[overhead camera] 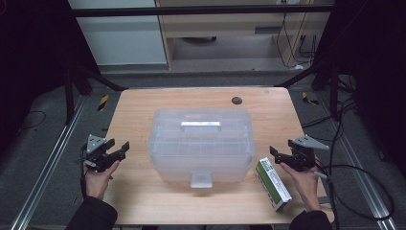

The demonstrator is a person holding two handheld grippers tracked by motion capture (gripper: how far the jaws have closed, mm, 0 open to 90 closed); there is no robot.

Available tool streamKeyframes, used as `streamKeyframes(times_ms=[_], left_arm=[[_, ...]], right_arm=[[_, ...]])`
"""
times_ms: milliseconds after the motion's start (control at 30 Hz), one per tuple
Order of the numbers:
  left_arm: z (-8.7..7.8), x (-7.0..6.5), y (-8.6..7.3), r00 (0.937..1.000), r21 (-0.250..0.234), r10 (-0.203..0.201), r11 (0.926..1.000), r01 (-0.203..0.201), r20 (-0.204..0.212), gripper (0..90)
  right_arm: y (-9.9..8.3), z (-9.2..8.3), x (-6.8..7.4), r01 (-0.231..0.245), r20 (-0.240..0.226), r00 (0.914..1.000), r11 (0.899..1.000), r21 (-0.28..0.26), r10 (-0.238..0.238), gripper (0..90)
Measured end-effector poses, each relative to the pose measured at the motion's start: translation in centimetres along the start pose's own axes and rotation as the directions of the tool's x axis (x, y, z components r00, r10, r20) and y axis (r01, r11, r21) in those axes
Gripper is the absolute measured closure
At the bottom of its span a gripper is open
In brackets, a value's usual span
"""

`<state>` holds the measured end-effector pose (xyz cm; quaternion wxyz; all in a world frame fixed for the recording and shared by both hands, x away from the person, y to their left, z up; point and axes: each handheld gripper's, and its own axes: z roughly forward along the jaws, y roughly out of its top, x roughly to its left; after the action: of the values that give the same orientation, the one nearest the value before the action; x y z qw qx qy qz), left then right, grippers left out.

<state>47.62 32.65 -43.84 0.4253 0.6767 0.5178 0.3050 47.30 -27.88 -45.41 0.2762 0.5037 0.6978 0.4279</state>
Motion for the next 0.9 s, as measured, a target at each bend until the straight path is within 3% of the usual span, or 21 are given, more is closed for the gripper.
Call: streamKeyframes(times_ms=[333, 767, 900], left_arm=[[-1.1, -1.6, 3.3, 0.9953, -0.031, 0.073, 0.9970, -0.071, 0.064, 30.5], [-3.4, -2.0, 7.0, 0.9887, -0.086, 0.108, 0.9913, -0.099, 0.104, 28.1], [-4.0, -2.1, 8.9, 0.9877, -0.128, 0.092, 0.9889, -0.076, 0.126, 27.3]], right_arm=[[0.2, 0.0, 0.1, -0.008, -0.014, 0.9999, 1.000, 0.000, 0.008, 18.9], [0.3, 0.3, 0.3, 0.033, -0.022, 0.9992, 0.999, 0.016, -0.032, 17.4], [0.3, 0.3, 0.5, 0.049, -0.018, 0.9987, 0.999, 0.020, -0.048, 17.2]])
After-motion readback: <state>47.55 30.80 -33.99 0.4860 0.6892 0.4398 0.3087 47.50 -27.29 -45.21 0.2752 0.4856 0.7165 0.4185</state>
